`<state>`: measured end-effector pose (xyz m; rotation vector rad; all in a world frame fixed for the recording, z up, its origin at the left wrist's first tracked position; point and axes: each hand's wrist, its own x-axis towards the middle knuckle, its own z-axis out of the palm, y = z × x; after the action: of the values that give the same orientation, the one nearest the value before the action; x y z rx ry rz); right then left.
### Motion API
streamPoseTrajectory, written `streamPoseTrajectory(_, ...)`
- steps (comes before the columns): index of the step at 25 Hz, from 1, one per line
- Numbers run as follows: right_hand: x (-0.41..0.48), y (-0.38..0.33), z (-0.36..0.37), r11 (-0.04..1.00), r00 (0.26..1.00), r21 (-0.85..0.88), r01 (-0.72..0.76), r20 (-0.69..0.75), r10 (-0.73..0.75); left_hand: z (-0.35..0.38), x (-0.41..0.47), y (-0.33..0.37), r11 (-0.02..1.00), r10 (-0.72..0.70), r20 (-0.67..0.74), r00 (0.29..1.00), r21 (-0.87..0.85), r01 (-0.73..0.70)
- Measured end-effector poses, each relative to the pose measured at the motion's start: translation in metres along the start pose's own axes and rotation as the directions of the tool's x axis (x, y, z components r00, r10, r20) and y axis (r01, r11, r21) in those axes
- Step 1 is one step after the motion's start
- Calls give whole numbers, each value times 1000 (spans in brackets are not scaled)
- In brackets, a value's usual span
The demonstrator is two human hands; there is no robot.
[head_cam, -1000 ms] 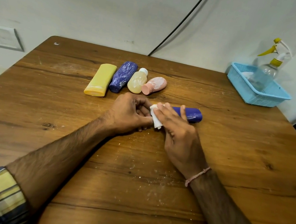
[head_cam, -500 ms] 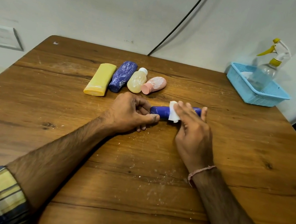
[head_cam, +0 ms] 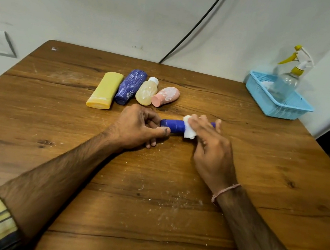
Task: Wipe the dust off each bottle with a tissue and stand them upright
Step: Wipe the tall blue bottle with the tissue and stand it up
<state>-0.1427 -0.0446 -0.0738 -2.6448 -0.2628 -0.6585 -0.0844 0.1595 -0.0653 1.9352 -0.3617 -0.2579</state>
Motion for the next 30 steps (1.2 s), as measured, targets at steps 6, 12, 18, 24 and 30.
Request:
streamPoseTrajectory(6,7,16,-2,980,979,-69,-187,-99,180,-1,1,-2,1000,2,13,1000,-26,-1)
streamPoseTrajectory(12,-1,-15,15,977,978,-51,209,3,-209,1,3,-4,999,33,-22,999,7,-33)
streamPoseTrajectory(18,12,23,-5,949,951,-108,-297,-119,285,-2,5,-4,1000,-9,27,1000,-18,10)
streamPoseTrajectory(24,-6,-24,19,984,984,-49,174,-22,-175,-1,4,-6,1000,20,-6,1000,8,-20)
streamPoseTrajectory(30,16,17,2,964,968,-120,-236,-120,222,-2,5,-1,999,-41,13,999,14,41)
